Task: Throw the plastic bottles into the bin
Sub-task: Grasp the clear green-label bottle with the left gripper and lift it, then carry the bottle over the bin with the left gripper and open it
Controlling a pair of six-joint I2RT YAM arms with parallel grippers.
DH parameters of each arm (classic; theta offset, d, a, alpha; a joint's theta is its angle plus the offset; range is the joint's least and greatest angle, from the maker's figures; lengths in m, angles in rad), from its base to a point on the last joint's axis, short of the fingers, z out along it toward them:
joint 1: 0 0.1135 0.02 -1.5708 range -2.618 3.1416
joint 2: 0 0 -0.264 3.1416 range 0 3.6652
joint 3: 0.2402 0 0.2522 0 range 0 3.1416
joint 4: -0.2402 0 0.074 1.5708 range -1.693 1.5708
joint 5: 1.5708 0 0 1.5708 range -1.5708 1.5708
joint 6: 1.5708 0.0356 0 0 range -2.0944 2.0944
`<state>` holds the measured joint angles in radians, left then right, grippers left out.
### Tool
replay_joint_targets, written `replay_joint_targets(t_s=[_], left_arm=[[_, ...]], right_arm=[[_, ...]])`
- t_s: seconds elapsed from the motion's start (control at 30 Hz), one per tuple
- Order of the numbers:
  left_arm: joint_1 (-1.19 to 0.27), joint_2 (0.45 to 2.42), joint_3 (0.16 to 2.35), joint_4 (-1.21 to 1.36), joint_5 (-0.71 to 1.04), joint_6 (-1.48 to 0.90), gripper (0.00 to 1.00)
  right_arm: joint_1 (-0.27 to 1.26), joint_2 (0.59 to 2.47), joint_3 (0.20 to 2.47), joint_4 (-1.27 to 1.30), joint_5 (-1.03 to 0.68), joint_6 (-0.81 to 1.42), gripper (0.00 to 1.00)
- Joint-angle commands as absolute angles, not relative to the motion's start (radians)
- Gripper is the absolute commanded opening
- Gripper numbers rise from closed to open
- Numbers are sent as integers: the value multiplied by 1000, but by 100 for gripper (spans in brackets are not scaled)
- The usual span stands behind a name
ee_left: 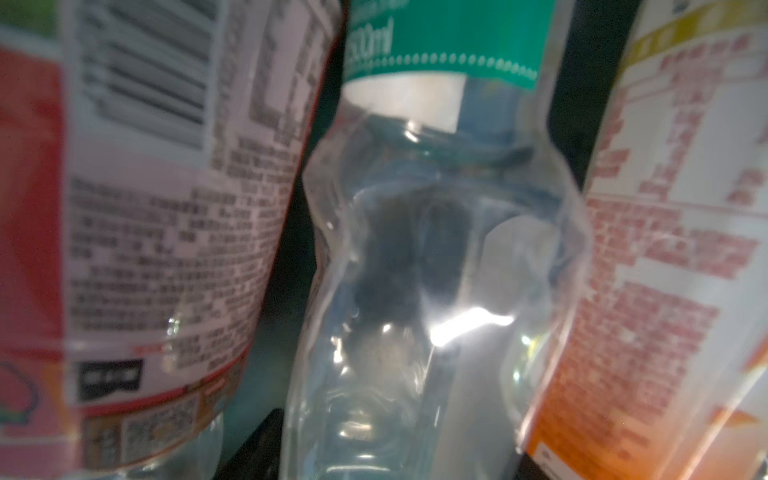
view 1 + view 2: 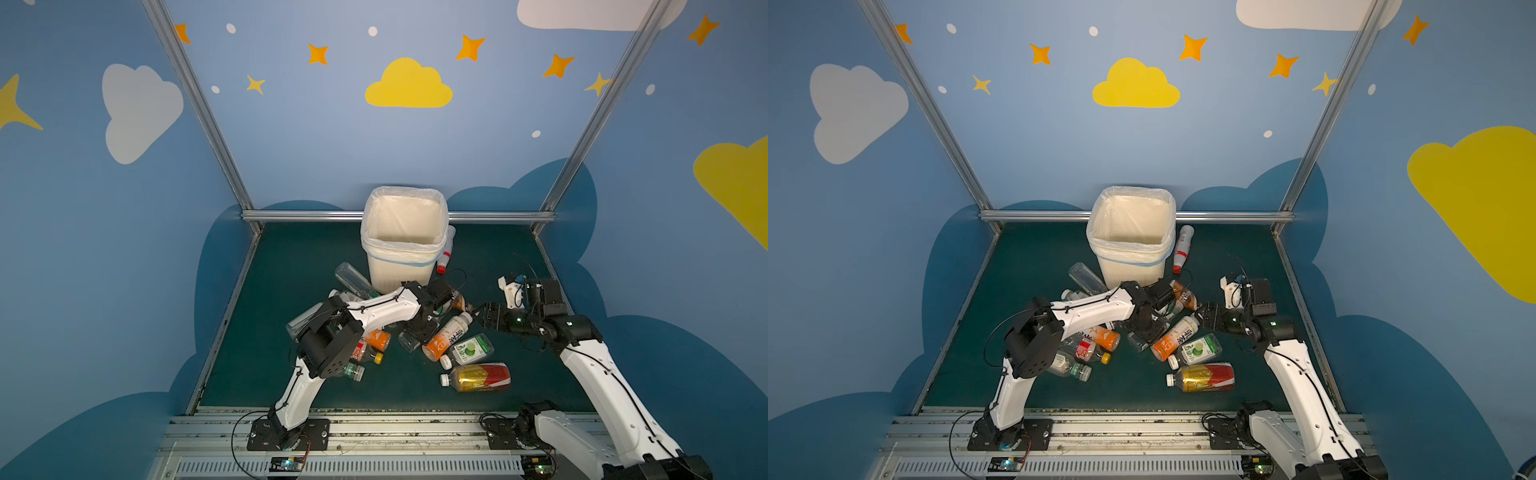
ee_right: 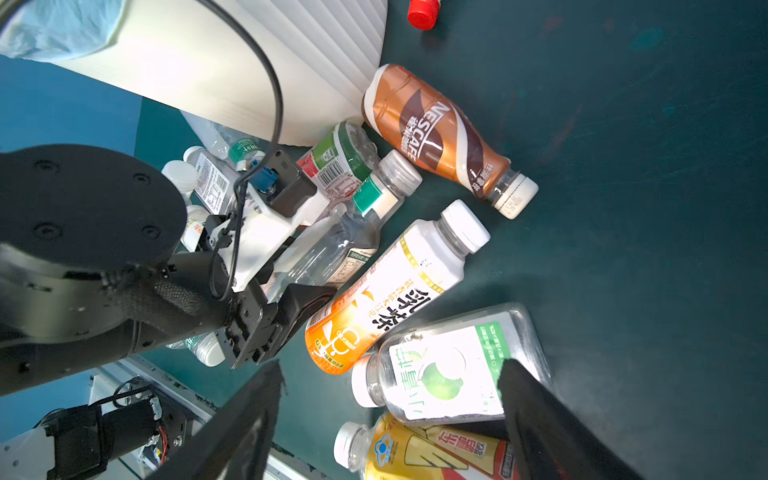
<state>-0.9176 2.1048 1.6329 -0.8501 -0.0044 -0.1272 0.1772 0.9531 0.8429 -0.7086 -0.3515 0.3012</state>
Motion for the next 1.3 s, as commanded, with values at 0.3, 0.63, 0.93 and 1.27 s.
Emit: replay_joint_targets(t_s=[0.3, 0.63, 0.93, 1.27], left_arm=[[-951, 1950, 1590, -884, -34, -132, 54], [-964, 1761, 1618, -977, -52, -128, 54], [-957, 1605, 1790, -868, -11, -48, 55], [-602, 1915, 2516, -945, 140, -24, 70]], right_arm=[[161, 911, 859, -731, -334, 285, 84], [158, 888, 870, -744, -333, 293, 84], [157, 888, 910, -739, -348, 305, 84], [158, 901, 979, -739, -399, 301, 84]])
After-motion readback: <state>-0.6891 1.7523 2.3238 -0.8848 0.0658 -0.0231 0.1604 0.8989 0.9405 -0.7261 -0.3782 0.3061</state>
